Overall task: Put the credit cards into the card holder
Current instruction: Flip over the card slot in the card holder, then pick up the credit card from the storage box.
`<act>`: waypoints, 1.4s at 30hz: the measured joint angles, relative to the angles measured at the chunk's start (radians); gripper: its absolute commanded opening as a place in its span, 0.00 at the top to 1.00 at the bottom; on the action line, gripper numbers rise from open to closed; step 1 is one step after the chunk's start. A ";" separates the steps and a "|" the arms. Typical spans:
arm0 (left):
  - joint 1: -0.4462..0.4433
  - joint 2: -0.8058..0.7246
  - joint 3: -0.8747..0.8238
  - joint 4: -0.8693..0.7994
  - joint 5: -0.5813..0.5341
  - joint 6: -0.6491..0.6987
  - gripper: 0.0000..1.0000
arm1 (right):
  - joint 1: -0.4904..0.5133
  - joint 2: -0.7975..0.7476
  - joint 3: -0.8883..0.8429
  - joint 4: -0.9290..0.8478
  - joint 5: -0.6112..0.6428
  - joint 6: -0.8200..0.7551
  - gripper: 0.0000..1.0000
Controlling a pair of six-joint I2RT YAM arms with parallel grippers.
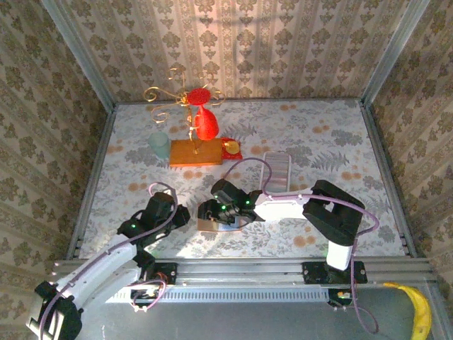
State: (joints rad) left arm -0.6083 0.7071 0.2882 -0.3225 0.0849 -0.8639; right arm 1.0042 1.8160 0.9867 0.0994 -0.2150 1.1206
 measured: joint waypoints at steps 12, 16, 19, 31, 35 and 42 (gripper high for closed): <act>0.034 0.087 0.035 0.070 0.103 -0.003 0.92 | -0.019 -0.124 -0.007 -0.175 0.085 -0.097 0.84; 0.034 0.083 0.067 0.085 0.126 -0.003 0.93 | -0.050 -0.249 -0.018 -0.290 0.143 -0.190 0.85; 0.025 0.098 0.089 0.097 0.148 0.006 0.93 | -0.081 -0.369 -0.018 -0.394 0.206 -0.340 0.80; -0.076 0.294 0.151 0.197 0.182 0.055 0.95 | -0.125 -0.812 -0.114 -0.645 0.322 -1.462 0.26; -0.080 0.306 0.151 0.205 0.182 0.062 0.95 | -0.235 -0.831 -0.200 -0.709 0.328 -1.780 0.25; -0.080 0.273 0.146 0.204 0.181 0.075 0.95 | -0.329 -0.789 -0.249 -0.682 0.348 -2.036 0.23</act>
State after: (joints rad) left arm -0.6888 0.9802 0.4343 -0.1184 0.2657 -0.7891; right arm 0.6750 1.0271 0.7380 -0.5831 0.1326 -0.9154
